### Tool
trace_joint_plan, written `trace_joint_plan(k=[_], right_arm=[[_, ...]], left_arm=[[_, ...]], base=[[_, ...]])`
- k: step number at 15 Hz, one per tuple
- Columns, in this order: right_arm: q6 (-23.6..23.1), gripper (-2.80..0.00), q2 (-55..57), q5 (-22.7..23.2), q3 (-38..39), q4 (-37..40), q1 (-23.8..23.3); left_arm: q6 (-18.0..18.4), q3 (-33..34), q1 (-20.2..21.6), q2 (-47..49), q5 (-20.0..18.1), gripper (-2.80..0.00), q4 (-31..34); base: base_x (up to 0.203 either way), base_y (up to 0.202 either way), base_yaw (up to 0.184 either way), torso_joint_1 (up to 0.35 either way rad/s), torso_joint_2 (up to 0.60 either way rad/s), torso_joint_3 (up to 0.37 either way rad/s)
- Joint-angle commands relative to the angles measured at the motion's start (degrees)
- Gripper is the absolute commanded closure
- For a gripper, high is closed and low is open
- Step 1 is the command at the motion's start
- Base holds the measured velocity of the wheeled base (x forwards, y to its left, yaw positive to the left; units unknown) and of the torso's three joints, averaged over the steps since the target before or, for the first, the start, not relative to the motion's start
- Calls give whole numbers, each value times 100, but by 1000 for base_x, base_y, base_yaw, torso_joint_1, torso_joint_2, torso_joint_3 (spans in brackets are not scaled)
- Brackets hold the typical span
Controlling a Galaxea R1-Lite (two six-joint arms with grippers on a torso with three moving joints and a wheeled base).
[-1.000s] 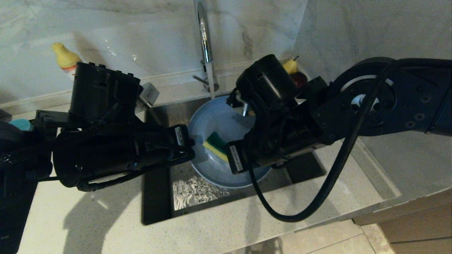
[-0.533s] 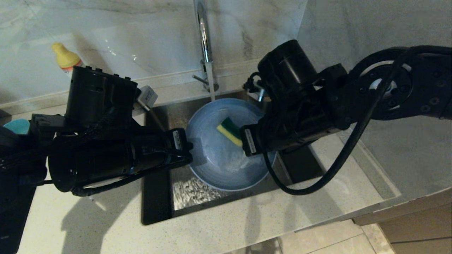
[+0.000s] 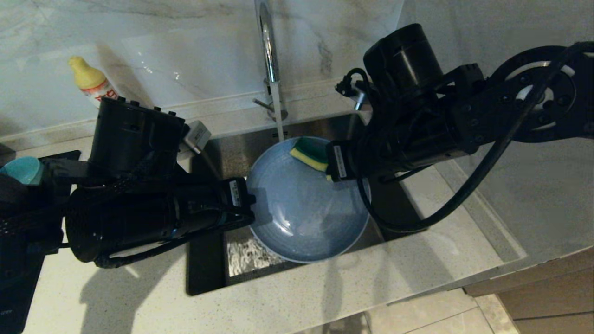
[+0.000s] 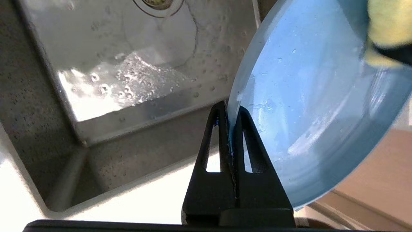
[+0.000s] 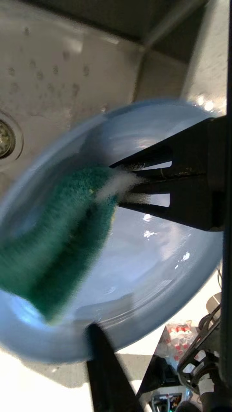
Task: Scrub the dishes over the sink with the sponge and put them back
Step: Wipe the plate
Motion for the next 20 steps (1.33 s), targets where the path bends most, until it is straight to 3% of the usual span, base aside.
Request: trace_joint_plan(k=[1,9,12,20], right_arm=[[7,0,154,22,-5,-28,110],[-19,0,510,26,-32,-165,613],[-1,0,562,26,-23,-119,794],[95,0,374,28,63,365,879]], left_arm=[[-11,18,-68,75,13,0,-21],[0,-34,-88,192,57,0,-50],[-35,-34,-88,192,74,0,-338],[-58,-76,44,201,74,0,-462]], base=[[0,0,0,0,0,0],[0,0,0,0,0,0],[0,0,0,0,0,0],[0,0,0,0,0,0]])
